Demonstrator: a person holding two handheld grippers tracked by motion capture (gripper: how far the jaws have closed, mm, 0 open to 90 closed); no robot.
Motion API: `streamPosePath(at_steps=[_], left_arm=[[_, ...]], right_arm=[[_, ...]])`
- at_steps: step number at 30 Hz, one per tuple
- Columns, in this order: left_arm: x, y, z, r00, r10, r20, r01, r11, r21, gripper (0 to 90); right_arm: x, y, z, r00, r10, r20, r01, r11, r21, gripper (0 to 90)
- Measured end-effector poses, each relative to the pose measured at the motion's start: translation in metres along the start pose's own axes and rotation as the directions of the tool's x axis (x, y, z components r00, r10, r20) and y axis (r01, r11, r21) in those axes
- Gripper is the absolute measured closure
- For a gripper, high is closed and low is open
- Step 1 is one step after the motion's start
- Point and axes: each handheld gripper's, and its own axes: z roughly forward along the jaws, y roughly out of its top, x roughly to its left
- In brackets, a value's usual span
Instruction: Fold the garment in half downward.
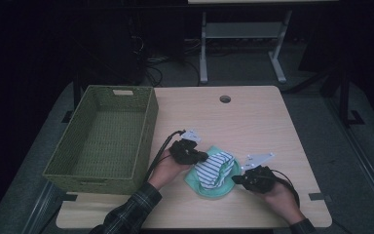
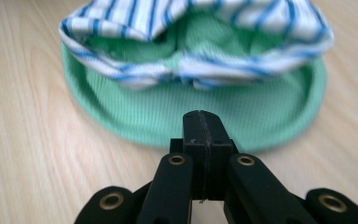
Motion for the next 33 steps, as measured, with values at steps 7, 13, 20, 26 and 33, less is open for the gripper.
streamPosePath(at_steps=[7,13,20,26,33], left_arm=[[-0.009,0.002,0.014,0.9989,0.029,0.035,-0.03,0.9993,0.023,88.1],[-0.023,0.005,0.025,0.9944,0.065,0.084,-0.068,0.997,0.036,89.4],[-0.04,0.005,0.04,0.9858,0.111,0.126,-0.121,0.9901,0.071,89.5],[-0.045,0.004,0.047,0.9863,0.118,0.115,-0.129,0.9871,0.094,89.7],[-0.044,0.007,0.035,0.9855,0.112,0.128,-0.122,0.9901,0.07,89.6]], right_arm=[[-0.001,-0.007,0.007,0.9997,0.007,-0.024,-0.006,1.0,0.024,89.8],[0.0,-0.005,0.009,0.9994,0.013,-0.031,-0.012,1.0,0.022,89.8],[0.002,-0.003,0.011,0.9993,0.01,-0.037,-0.01,1.0,0.018,89.8],[0.002,-0.003,0.009,0.9997,-0.002,-0.023,0.003,1.0,0.029,89.7],[-0.007,0.002,-0.012,0.9999,0.008,0.015,-0.007,0.999,-0.036,89.7]])
